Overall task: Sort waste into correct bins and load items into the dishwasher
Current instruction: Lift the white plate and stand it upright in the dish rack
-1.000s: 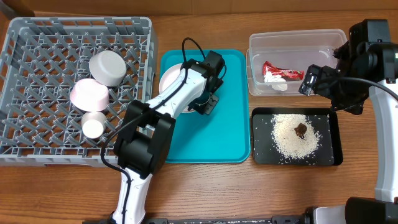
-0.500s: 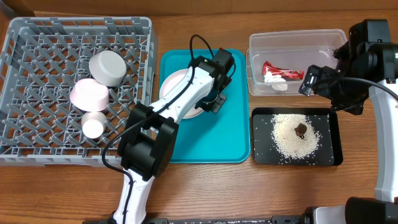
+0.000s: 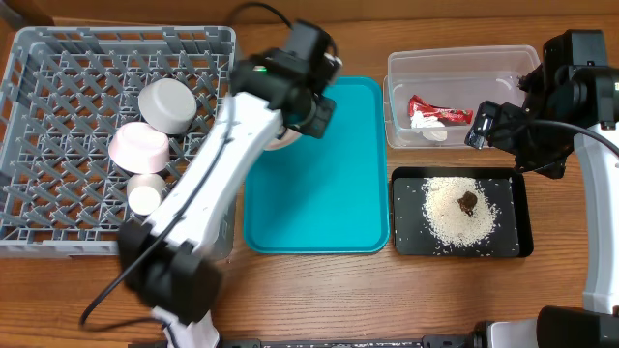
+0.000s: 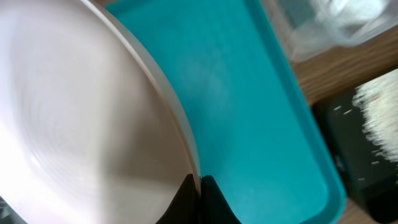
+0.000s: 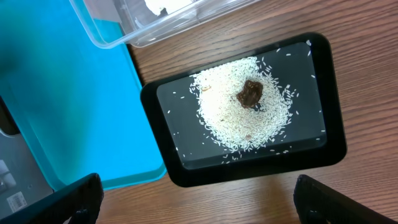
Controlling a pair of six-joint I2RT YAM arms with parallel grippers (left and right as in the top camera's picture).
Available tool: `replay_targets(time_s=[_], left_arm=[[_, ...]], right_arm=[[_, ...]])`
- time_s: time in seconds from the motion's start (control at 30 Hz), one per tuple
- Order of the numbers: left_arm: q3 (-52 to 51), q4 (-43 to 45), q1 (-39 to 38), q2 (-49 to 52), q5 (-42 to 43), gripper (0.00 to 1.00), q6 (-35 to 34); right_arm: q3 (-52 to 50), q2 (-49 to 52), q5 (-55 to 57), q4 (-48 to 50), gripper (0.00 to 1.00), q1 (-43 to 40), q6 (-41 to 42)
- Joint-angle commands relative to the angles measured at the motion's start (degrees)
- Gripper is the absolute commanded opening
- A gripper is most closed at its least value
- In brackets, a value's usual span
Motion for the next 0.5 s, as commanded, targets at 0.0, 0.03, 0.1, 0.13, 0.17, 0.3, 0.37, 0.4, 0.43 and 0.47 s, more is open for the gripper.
replay_targets(time_s=[0.0,0.03,0.1,0.13,0.17,0.3,0.37,0.4,0.43,0.47], left_arm=[[1.3,0.5,4.4,-4.7,6.7,0.04,-1.1],[1.3,0.7,6.2,-5.7,9.7,0.04,-0.9],[1.3,1.1,9.7,-6.8,16.2,0.04,-0.2],[1.3,1.1,11.4,-7.0,19.3,0.04,0.2],[1.3,1.1,13.1,-7.0,22.3,0.04,0.6],[0.7,1.0,20.0,-6.3,34.0,0.04,1.8],[0.2,1.0,23.0,-5.9,39.3,0.04,3.2],[0.0,1.1,24.7,-5.6,41.6,0.04,3.3],[-0.1,1.0,26.0,-5.2,43.5,0.04,3.3],[-0.1,1.0,27.3,-4.7,45.7,0.04,3.4]], right_arm=[[0.3,-0.1,0.1,0.2,1.0,0.0,0.0],[0.3,-0.1,0.1,0.2,1.0,0.0,0.0],[0.3,-0.1,0.1,0.2,1.0,0.0,0.0],[0.3,-0.1,0.1,0.2,1.0,0.0,0.0],[0.3,-0.1,0.1,0.3,1.0,0.0,0.0],[0.3,-0.1,0.1,0.2,1.0,0.0,0.0],[0.3,-0.1,0.1,0.1,1.0,0.0,0.0],[0.3,-0.1,0.1,0.1,1.0,0.0,0.0],[0.3,-0.1,0.1,0.1,1.0,0.0,0.0],[0.3,-0.1,0.1,0.1,1.0,0.0,0.0]])
